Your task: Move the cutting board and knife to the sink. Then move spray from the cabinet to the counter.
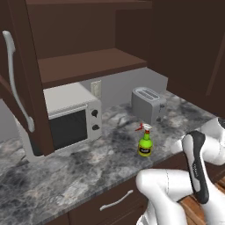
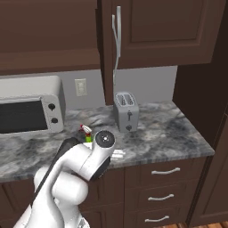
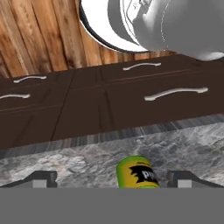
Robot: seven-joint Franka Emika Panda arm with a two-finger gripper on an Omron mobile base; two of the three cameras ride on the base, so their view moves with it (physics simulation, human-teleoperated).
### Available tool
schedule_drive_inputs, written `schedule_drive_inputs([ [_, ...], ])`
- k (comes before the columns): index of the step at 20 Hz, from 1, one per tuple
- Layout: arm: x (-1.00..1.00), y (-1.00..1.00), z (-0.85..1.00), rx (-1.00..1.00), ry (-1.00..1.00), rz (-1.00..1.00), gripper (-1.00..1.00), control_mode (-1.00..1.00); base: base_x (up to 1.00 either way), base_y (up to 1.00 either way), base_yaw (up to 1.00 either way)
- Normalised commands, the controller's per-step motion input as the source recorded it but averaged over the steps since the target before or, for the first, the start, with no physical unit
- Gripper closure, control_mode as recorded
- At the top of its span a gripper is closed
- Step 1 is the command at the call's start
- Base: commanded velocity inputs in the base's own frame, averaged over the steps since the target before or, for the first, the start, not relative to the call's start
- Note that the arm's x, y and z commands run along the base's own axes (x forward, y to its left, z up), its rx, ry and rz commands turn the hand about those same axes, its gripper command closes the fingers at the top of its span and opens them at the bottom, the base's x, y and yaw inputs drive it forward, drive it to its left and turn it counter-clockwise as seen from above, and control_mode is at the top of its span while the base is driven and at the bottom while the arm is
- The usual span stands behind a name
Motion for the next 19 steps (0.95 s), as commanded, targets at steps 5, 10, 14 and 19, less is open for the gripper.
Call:
schedule_drive_inputs([
  [5,-0.64,0.15,1.00,0.06,-0.04,0.00,-1.00,-1.00,0.00,0.00,0.00],
  [10,-0.80,0.37,1.00,0.00,-0.02,0.00,-1.00,-1.00,0.00,0.00,0.00],
  [14,-1.00,0.38,0.99,0.00,-0.08,0.00,-1.00,-1.00,0.00,0.00,0.00],
  [19,-1.00,0.86,0.97,-0.01,0.00,0.02,-1.00,-1.00,0.00,0.00,0.00],
])
